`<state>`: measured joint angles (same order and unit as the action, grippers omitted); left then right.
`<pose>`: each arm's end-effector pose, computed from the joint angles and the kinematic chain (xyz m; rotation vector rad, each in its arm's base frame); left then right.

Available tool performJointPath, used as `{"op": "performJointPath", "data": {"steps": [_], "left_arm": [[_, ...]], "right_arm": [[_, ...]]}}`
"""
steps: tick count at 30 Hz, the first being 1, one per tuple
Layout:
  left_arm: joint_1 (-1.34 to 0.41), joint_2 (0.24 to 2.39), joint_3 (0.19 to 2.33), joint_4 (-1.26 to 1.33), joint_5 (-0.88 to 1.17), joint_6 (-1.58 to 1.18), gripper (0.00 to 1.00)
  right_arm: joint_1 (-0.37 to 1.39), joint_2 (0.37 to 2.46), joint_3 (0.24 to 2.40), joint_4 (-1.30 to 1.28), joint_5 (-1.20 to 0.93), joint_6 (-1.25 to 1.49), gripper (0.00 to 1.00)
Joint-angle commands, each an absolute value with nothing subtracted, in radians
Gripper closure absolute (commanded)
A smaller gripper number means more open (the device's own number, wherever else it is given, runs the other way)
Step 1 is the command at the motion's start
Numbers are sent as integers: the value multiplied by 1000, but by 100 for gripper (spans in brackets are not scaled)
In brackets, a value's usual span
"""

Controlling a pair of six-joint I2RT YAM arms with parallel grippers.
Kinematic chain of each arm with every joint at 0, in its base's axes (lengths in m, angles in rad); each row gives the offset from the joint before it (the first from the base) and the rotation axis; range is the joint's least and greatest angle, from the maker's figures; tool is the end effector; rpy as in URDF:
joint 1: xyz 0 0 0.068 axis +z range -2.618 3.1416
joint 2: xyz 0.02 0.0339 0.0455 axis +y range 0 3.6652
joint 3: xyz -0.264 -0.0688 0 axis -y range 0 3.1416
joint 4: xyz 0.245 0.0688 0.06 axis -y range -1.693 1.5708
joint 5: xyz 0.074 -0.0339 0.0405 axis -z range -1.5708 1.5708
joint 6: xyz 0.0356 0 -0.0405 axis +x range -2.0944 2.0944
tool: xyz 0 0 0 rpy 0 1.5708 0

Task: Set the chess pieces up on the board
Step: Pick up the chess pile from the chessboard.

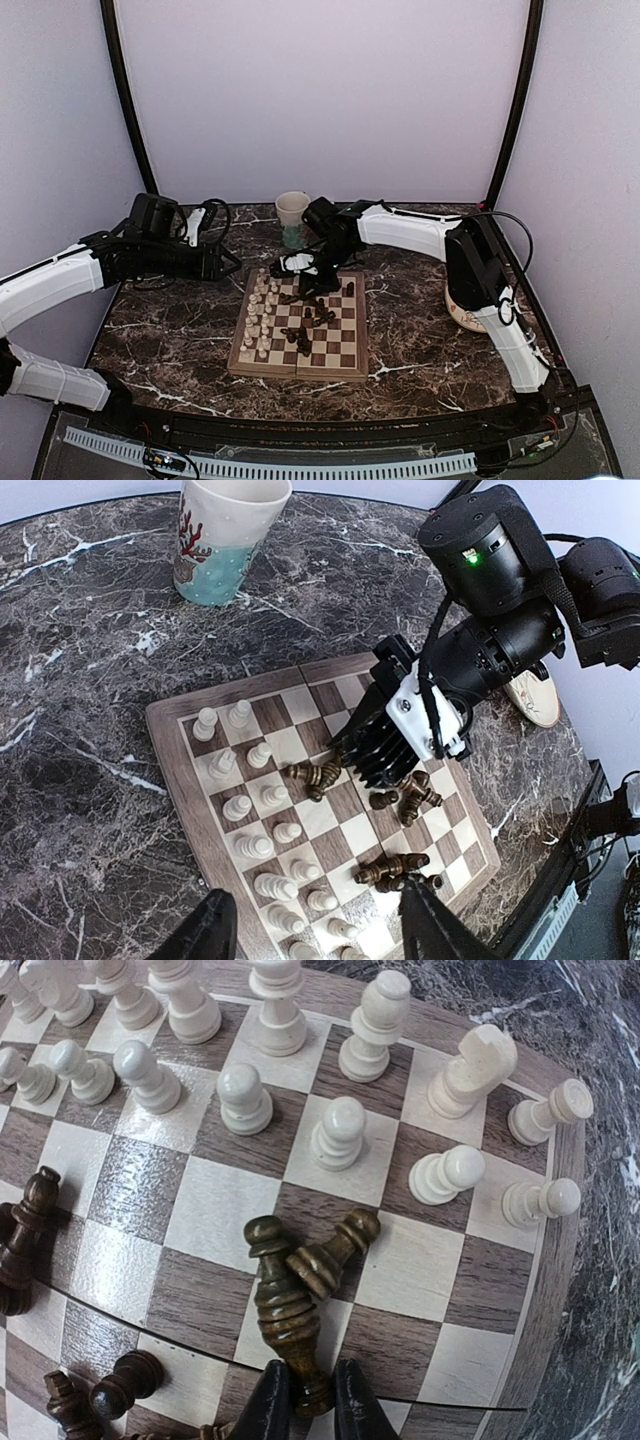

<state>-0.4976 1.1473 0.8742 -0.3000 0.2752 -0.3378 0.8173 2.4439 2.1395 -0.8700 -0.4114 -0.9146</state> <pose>0.2191 -0.1300 0.2872 0.3436 2.1963 -0.7705 0.3421 0.3855 0.1686 -2.1138 1.6506 0.5323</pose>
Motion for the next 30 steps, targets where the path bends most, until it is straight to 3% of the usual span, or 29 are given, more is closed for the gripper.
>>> {"op": "performJointPath", "data": {"steps": [1, 13, 22, 30], "left_arm": [[-496, 1150, 853, -268, 295, -339, 42], [-496, 1194, 845, -211, 330, -384, 41], [-508, 1206, 785, -13, 468, -420, 43], [-652, 1178, 671, 210, 412, -251, 49]], "right_arm": [[814, 2425, 2113, -878, -438, -895, 87], [800, 2246, 1978, -824, -458, -887, 95], [797, 2131, 1895, -762, -492, -818, 98], [771, 2097, 1880, -782, -590, -685, 99]]}}
